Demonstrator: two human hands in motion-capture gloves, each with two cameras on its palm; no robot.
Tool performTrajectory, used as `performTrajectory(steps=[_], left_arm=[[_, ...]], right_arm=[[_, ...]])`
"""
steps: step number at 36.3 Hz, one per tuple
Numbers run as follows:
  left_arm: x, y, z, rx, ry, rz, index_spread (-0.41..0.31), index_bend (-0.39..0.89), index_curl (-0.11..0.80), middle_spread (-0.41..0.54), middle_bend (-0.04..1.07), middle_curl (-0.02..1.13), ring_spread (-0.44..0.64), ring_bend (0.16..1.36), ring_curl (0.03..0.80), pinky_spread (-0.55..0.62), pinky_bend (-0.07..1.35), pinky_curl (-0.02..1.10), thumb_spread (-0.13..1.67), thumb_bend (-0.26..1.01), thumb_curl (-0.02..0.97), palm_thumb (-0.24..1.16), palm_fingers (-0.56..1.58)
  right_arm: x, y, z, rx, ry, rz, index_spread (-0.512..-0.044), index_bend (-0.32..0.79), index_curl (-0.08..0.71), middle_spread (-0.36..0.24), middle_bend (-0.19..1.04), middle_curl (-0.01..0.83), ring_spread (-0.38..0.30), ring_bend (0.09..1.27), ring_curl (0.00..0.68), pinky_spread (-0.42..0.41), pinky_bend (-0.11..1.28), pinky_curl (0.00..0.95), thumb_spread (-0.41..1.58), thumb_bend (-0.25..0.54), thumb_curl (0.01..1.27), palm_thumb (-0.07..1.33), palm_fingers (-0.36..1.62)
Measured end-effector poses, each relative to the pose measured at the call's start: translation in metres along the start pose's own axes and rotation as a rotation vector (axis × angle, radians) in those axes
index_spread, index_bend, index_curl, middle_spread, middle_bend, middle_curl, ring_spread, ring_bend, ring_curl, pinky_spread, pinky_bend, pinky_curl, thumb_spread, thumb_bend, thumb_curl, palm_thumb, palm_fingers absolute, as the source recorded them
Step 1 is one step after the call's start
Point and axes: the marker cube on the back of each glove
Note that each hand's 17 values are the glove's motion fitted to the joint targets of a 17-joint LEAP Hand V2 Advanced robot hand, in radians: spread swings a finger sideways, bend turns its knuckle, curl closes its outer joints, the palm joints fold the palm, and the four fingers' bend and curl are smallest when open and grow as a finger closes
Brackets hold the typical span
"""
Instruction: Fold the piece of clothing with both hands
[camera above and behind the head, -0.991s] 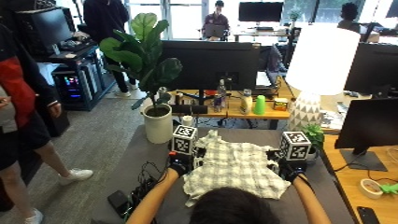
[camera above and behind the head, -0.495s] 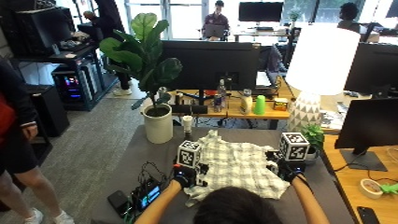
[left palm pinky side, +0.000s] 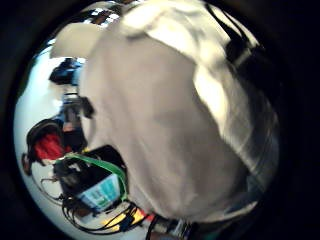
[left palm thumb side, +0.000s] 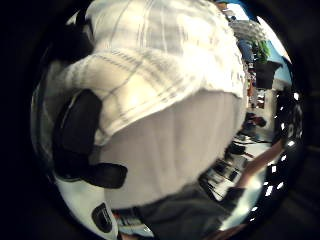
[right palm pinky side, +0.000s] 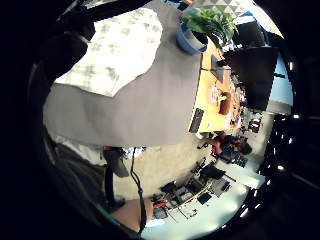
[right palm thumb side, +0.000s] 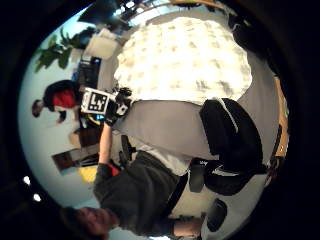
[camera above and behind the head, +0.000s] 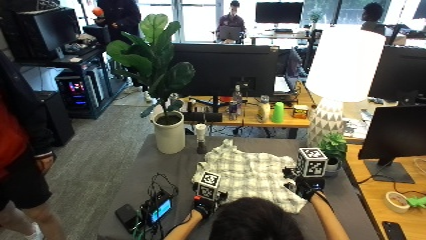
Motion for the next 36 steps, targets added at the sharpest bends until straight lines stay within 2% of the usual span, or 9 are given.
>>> performTrajectory(steps=[2,5,9,16,21,25,28,32,36], left_arm=[[-0.001,-0.005,-0.004,0.05,-0.027,-0.013,-0.141,0.47,0.3,-0.025,0.27,0.25,0.03,0.59,0.261,0.04,0.49,0.29,1.12,0.1,0.23,0.3,0.72],[-0.004,-0.024,-0.007,0.104,-0.025,-0.026,-0.178,0.44,0.317,-0.102,0.29,0.28,-0.09,0.57,0.268,-0.09,0.47,0.3,1.19,0.12,0.23,0.34,0.87],[-0.012,-0.041,-0.032,0.182,-0.024,-0.045,-0.204,0.29,0.306,-0.202,0.44,0.35,-0.22,0.58,0.298,-0.2,0.42,0.31,1.29,0.13,0.22,0.36,1.07],[-0.016,-0.051,-0.077,0.227,-0.055,-0.054,-0.228,0.16,0.322,-0.279,0.53,0.43,-0.31,0.57,0.348,-0.29,0.37,0.34,1.41,0.14,0.195,0.36,1.15],[-0.018,-0.064,-0.083,0.224,-0.074,-0.049,-0.229,0.12,0.318,-0.306,0.54,0.46,-0.34,0.57,0.367,-0.33,0.39,0.36,1.47,0.14,0.177,0.34,1.17],[-0.016,-0.068,-0.081,0.208,-0.072,-0.034,-0.227,0.1,0.312,-0.321,0.55,0.48,-0.35,0.59,0.384,-0.35,0.41,0.37,1.52,0.14,0.164,0.33,1.17],[-0.014,-0.066,-0.08,0.199,-0.079,-0.023,-0.218,0.09,0.302,-0.328,0.57,0.49,-0.35,0.6,0.397,-0.36,0.43,0.39,1.55,0.15,0.157,0.33,1.16],[-0.013,-0.06,-0.08,0.178,-0.084,-0.004,-0.209,0.09,0.292,-0.328,0.57,0.51,-0.35,0.62,0.411,-0.36,0.44,0.4,1.6,0.17,0.151,0.33,1.15],[-0.015,-0.052,-0.079,0.138,-0.103,0.037,-0.206,0.11,0.292,-0.331,0.56,0.52,-0.35,0.63,0.423,-0.36,0.44,0.41,1.62,0.19,0.162,0.36,1.14]], right_arm=[[-0.002,-0.002,0.004,-0.007,-0.004,-0.009,-0.27,0.13,0.256,-0.013,0.21,0.351,-0.011,0.42,0.326,0.136,0.36,0.316,1.28,0.251,0.2,0.66,0.63],[-0.005,-0.005,0.011,-0.025,-0.004,-0.024,-0.271,0.13,0.258,-0.013,0.22,0.358,-0.012,0.42,0.33,0.136,0.35,0.32,1.29,0.241,0.21,0.67,0.63],[-0.007,-0.015,0.028,-0.044,0.007,-0.032,-0.27,0.13,0.262,-0.013,0.22,0.368,-0.012,0.41,0.334,0.136,0.34,0.324,1.29,0.226,0.21,0.67,0.64],[-0.015,-0.042,0.076,-0.103,0.004,-0.041,-0.261,0.09,0.253,-0.017,0.21,0.38,-0.015,0.42,0.345,0.144,0.36,0.339,1.24,0.175,0.23,0.68,0.64],[-0.022,-0.063,0.119,-0.154,0.017,-0.011,-0.257,0.09,0.241,-0.025,0.19,0.382,-0.018,0.42,0.352,0.142,0.42,0.356,1.19,0.152,0.26,0.72,0.65],[-0.04,-0.043,0.118,-0.199,-0.016,0.036,-0.261,0.11,0.241,-0.054,0.19,0.386,-0.061,0.44,0.359,0.094,0.46,0.362,1.13,0.171,0.31,0.82,0.72],[-0.051,-0.03,0.109,-0.17,-0.05,0.047,-0.26,0.12,0.249,-0.084,0.21,0.404,-0.108,0.47,0.372,0.029,0.46,0.368,1.07,0.19,0.35,0.9,0.81],[-0.055,-0.031,0.107,-0.135,-0.075,-0.002,-0.26,0.21,0.282,-0.117,0.26,0.432,-0.168,0.46,0.373,-0.103,0.44,0.361,0.81,0.16,0.42,0.97,1.09],[-0.044,-0.04,0.113,-0.126,-0.021,-0.008,-0.261,0.28,0.344,-0.133,0.33,0.472,-0.194,0.49,0.413,-0.172,0.43,0.391,0.66,0.138,0.47,1.01,1.26]])
